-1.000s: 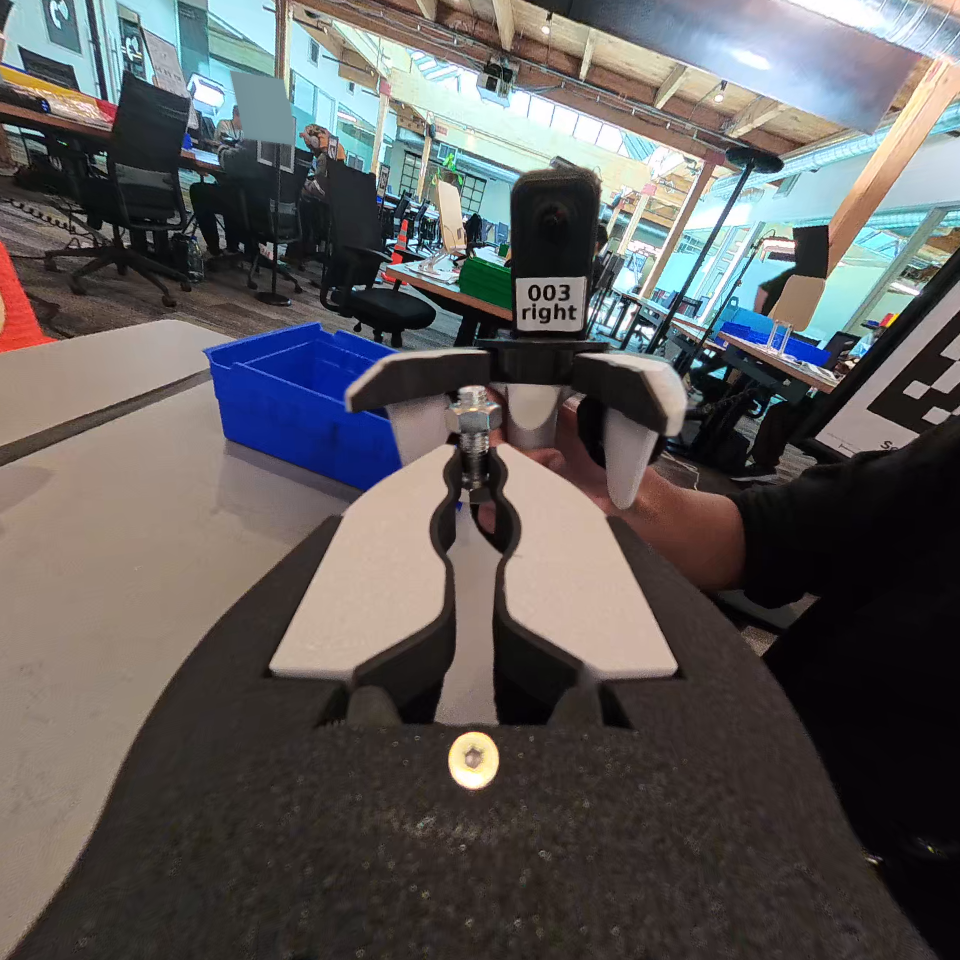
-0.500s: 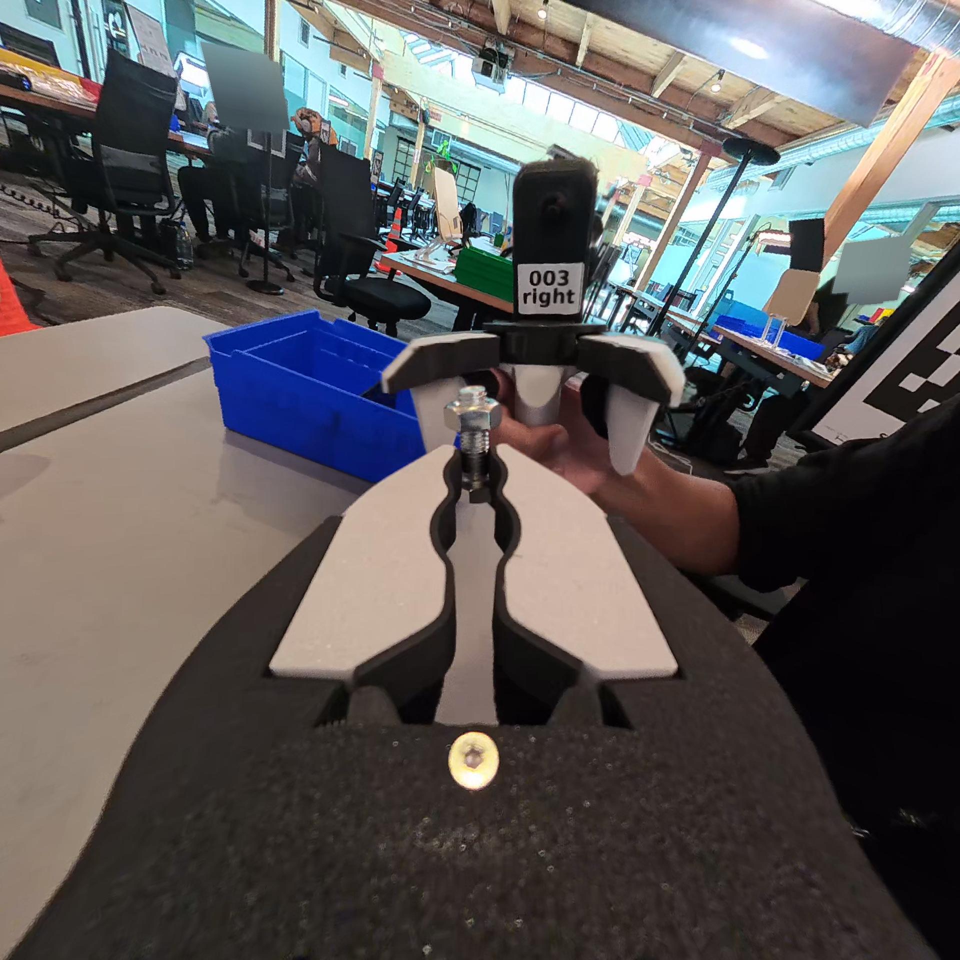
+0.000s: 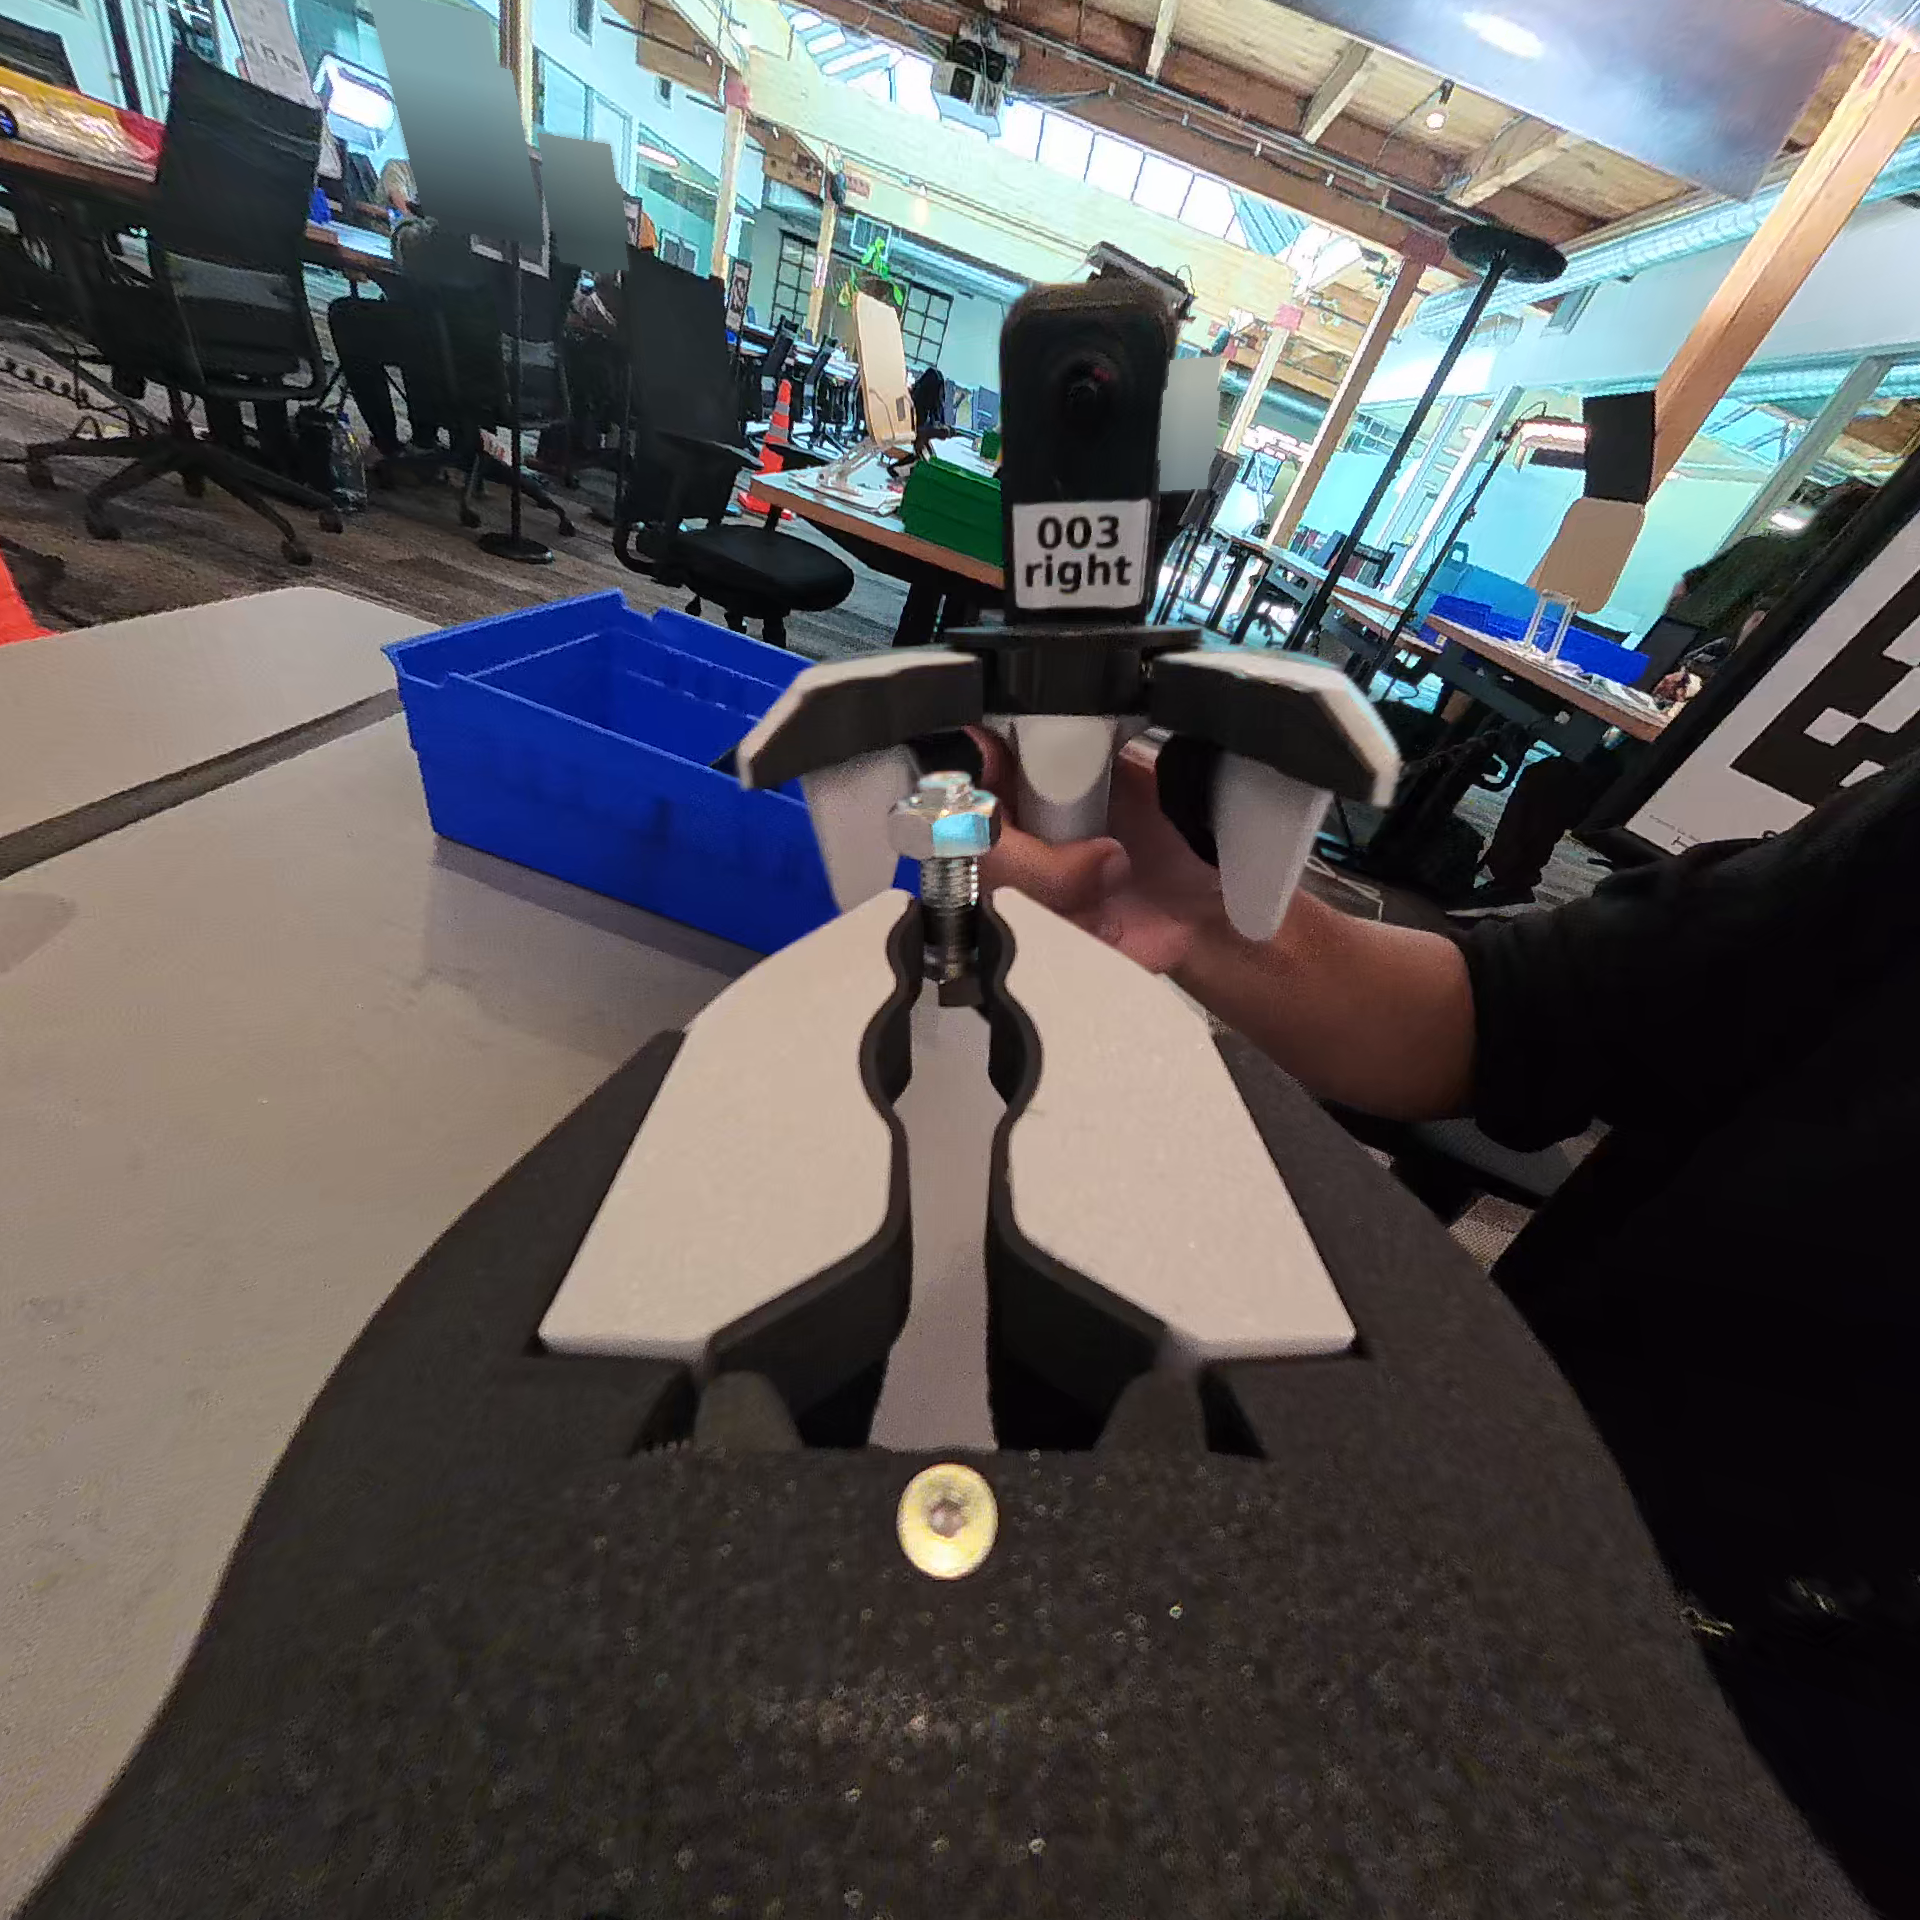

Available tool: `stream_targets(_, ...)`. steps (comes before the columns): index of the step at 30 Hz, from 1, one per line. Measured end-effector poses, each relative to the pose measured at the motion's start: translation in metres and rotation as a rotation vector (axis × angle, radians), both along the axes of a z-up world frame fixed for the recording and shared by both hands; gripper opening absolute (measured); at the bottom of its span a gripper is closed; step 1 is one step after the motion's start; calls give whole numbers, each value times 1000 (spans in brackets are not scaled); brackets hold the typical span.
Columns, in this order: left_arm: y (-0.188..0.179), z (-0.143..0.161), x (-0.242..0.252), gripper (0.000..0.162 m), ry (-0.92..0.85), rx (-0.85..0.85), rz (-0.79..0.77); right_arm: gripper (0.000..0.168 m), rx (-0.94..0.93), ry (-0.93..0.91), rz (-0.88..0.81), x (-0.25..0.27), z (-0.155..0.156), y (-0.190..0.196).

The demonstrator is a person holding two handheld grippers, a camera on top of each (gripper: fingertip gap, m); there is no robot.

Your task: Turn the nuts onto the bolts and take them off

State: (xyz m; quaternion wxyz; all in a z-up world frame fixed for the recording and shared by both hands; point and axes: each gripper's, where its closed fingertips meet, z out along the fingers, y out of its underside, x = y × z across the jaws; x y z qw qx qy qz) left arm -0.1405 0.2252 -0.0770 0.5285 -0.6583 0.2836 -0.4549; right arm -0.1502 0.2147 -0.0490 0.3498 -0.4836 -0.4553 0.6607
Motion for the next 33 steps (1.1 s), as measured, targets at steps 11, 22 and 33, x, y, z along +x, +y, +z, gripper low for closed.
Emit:
stream_targets(11, 0, -4, 7, 8, -6, -10, -22, 115, 6, -9, 99, -29, -4, -34)
stream_targets(22, 0, -6, -2, 9, -2, -15, -3, 108, -3, -28, 150, -2, -6, -32)
stream_targets(33, -4, -2, -5, 8, 23, 4, 7, 104, 45, -26, 71, 5, 0, -13)
